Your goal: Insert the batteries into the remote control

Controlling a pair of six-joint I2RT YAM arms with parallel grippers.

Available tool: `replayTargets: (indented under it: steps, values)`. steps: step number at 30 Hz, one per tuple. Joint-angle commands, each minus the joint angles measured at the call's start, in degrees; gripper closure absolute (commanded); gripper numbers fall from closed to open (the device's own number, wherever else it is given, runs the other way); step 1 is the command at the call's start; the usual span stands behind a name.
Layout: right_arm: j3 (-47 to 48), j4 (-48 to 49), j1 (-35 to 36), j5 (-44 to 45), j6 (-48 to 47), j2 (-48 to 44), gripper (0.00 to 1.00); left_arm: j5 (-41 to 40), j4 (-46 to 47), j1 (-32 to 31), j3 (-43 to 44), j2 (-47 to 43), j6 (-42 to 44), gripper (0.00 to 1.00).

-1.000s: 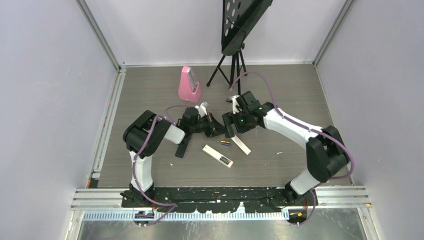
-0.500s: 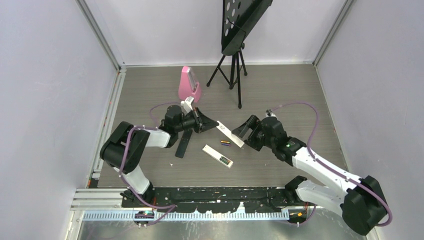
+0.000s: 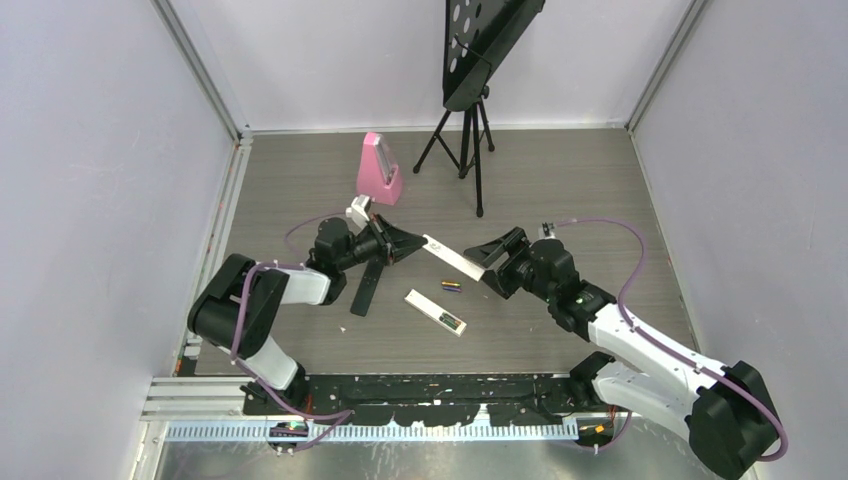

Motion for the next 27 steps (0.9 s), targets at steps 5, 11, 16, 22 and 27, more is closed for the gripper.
replayTargets:
  steps: [5,11,16,22,27]
  values:
    - [2.05,2.24,0.26,-0.23,0.08,0.47,0.23,-2.82,1.83,1.29,0.06,-5.32,-0.24,1.00]
    - [0.88,10.23,0.26,-3.37,1.52,0.81,0.46,-2.94,-0.13,1.29,0.23,-6.66,0.18,1.00]
    - [0.77,13.12,0.25,-4.85,2.28,1.66,0.67,-2.24,0.21,1.29,0.37,-6.82,-0.36,1.00]
    - [0.81,11.51,0.34,-4.82,2.19,1.97,0.99,-1.06,-4.30,1.29,0.30,-8.69,2.99,0.96]
    - [3.80,3.87,2.41,-5.68,-0.71,5.11,0.99,-4.68,-28.97,1.29,1.69,-14.15,22.77,0.44]
